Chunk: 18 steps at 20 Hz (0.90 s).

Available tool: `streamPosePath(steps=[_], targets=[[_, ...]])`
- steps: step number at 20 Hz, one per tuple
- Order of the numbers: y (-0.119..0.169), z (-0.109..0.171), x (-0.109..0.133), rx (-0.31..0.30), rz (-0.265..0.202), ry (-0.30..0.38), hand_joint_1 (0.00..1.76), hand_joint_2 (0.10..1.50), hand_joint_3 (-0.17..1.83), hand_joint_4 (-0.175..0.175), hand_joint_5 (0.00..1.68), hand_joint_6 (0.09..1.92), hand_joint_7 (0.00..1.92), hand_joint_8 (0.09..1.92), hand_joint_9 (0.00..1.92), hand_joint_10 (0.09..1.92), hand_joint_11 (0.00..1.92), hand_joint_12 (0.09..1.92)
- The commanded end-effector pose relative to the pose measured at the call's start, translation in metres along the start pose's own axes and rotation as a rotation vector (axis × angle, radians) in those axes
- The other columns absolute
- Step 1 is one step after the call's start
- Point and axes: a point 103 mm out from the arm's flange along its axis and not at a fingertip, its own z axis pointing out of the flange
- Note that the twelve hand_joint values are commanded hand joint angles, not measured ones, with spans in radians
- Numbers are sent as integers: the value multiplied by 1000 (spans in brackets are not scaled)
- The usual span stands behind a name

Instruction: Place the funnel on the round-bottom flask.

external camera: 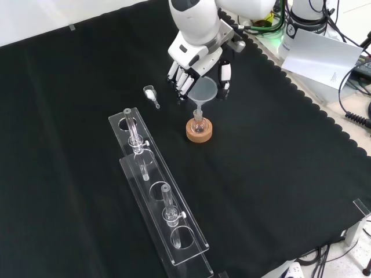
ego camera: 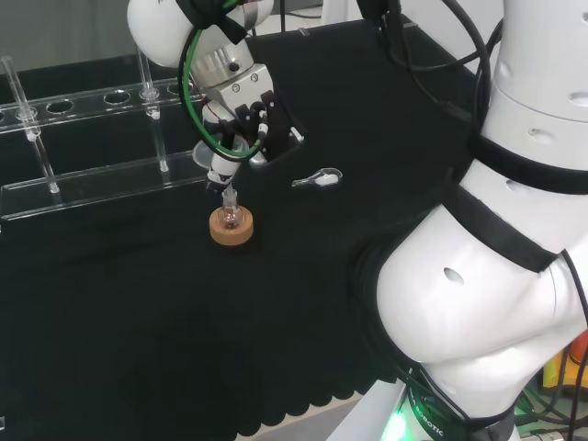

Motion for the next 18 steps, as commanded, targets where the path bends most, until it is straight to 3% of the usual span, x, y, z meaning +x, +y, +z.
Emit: streamPosePath(steps=[1,18], targets=[[4,2,2,9,2,-10,833,702,511,-32,557,782,601,719,864,509,560,1214],[16,9,9,8,-18,-1,835,702,513,-32,555,784,598,721,864,508,565,1210]])
